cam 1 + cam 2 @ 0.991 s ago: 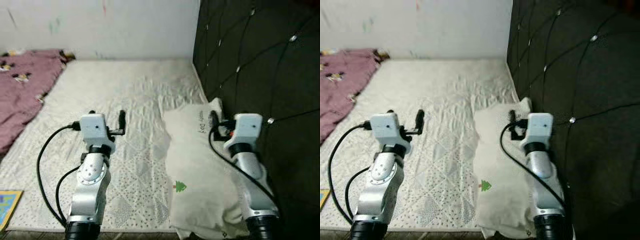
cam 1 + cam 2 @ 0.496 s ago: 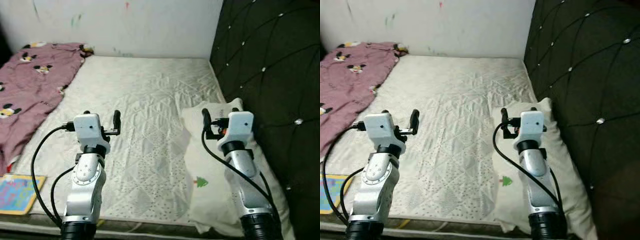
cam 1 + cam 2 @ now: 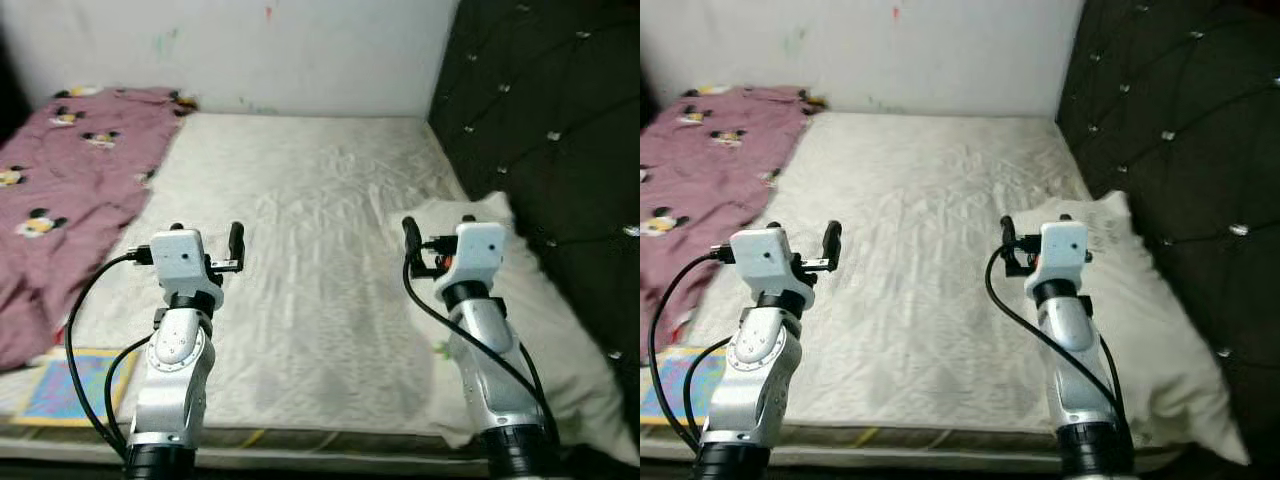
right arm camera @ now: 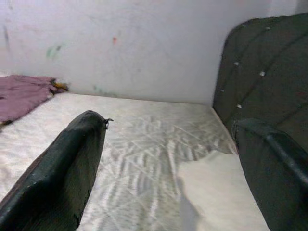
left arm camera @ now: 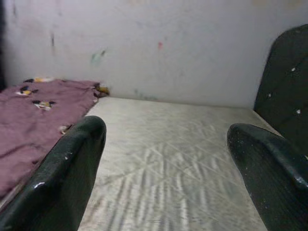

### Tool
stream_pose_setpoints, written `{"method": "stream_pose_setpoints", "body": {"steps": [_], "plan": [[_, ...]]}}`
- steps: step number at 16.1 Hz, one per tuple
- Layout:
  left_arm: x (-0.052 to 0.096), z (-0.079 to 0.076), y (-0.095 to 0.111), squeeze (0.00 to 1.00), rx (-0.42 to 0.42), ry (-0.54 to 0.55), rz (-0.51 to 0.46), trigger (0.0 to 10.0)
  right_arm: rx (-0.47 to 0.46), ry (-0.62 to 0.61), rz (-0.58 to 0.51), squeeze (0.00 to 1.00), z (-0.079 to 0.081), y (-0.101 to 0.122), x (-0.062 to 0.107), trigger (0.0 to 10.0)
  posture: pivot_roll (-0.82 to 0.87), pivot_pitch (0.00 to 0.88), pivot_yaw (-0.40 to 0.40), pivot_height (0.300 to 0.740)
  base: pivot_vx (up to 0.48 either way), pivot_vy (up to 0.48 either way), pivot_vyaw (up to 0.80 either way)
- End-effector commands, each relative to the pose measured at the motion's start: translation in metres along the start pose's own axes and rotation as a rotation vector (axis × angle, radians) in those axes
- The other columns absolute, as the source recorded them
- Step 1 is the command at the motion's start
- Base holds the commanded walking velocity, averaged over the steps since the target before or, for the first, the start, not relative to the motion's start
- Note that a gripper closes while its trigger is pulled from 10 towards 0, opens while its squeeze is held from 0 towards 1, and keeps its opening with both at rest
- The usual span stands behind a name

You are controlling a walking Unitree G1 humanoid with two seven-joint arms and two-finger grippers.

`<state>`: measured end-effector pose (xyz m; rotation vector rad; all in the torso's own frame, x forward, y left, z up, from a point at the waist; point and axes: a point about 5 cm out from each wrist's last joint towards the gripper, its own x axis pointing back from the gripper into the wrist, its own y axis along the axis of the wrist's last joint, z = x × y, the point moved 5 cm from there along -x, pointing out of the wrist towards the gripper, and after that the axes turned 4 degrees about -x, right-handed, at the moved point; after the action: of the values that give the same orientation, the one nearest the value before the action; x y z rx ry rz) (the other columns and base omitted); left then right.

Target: Clean up the room

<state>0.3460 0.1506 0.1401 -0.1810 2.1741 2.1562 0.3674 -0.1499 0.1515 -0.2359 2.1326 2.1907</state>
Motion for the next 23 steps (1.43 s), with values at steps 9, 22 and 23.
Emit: {"method": "stream_pose_setpoints", "body": {"steps": [9,22,23], "plan": [[0.000,-0.008,0.003,0.00,0.012,-0.020,-0.009,10.0,0.010,0.000,0.023,0.00,-0.004,-0.005,-0.001,10.0,-0.08,0.000,0.018,0.740,0.000,0.480,-0.07],[0.004,-0.010,-0.002,0.00,0.022,-0.011,0.005,10.0,0.046,0.013,0.078,0.00,-0.006,-0.017,0.007,10.0,-0.09,0.000,0.008,0.740,0.000,0.480,0.00],[0.005,-0.010,-0.002,0.00,0.022,-0.009,0.006,10.0,0.049,0.016,0.079,0.00,-0.006,-0.018,0.007,10.0,-0.09,0.000,0.008,0.740,0.000,0.480,0.00]]}}
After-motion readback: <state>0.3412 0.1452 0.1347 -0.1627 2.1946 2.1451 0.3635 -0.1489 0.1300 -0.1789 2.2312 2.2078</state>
